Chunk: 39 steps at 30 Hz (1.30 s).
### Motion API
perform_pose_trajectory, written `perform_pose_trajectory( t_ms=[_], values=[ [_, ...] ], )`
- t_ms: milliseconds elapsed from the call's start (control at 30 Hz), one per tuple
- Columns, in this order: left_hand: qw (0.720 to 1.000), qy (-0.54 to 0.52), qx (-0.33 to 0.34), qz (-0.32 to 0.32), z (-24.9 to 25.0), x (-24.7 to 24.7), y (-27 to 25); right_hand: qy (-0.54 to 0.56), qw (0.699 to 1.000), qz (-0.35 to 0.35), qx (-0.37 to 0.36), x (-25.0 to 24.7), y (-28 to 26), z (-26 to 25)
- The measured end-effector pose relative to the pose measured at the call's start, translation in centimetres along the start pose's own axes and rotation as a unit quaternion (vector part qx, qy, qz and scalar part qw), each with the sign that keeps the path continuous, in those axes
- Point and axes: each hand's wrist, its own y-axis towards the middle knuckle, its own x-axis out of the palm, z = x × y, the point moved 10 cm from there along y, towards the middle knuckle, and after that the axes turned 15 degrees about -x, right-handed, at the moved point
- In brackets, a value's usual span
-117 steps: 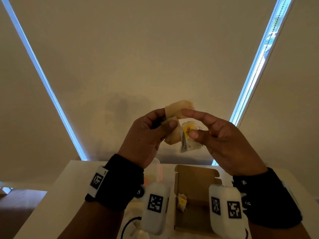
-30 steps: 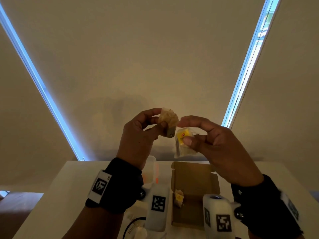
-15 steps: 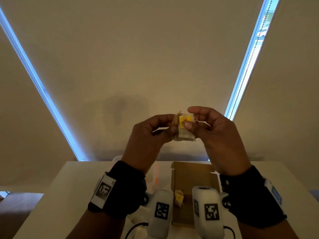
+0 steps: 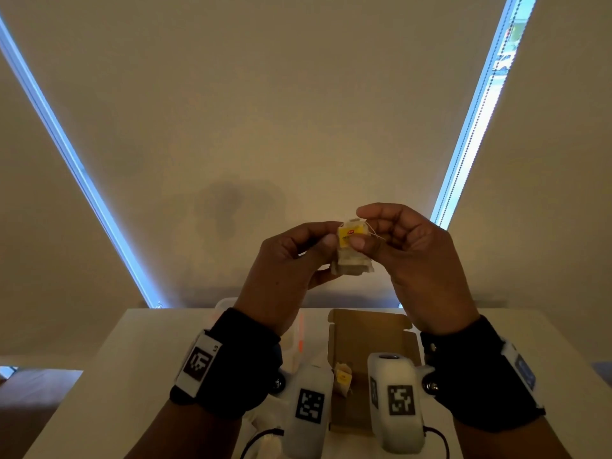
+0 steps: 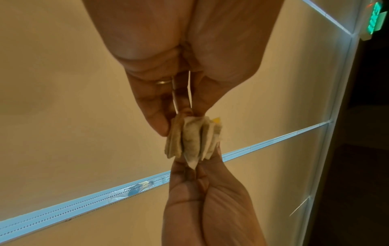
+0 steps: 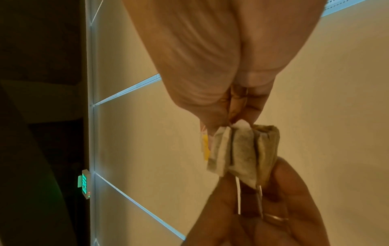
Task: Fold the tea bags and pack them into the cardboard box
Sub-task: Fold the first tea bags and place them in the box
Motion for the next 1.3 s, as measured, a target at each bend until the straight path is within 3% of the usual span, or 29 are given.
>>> perform_pose_trajectory(
  t_ms=[100, 433, 533, 700, 800, 1000, 1233, 1300],
  values=[
    [0.999, 0.024, 0.012, -0.030, 0.0, 0.8, -0.1, -0.016, 1.000, 0.014, -0.007, -0.3, -0.1, -0.1],
    [0.993, 0.095, 0.071, -0.008, 1.3, 1.3, -0.4, -0.103, 0.993, 0.055, -0.001, -1.3, -0.6, 0.9],
    [0.991, 0.099, 0.092, -0.020, 1.9, 1.8, -0.8, -0.086, 0.996, 0.039, 0.001, -1.0, -0.6, 0.7],
    [0.970, 0.209, 0.123, 0.011, 1.5, 2.3, -0.4, -0.091, 0.996, -0.006, -0.021, -0.7, -0.5, -0.1],
    [0.969, 0.215, 0.123, 0.019, 0.3, 2.1, 0.2, -0.092, 0.994, -0.062, 0.012, -0.1, -1.4, 0.9],
    [0.969, 0.228, 0.088, 0.032, -4.8, 2.1, 1.6, -0.113, 0.984, -0.123, 0.068, -0.7, -3.5, 4.8],
    [0.984, 0.179, 0.002, 0.011, -13.7, 1.6, 3.3, -0.128, 0.970, -0.141, 0.149, -1.9, -8.6, 11.8],
    [0.988, 0.142, -0.055, -0.005, -17.7, 1.4, 3.4, -0.160, 0.959, -0.163, 0.169, -2.2, -11.0, 14.5]
  ],
)
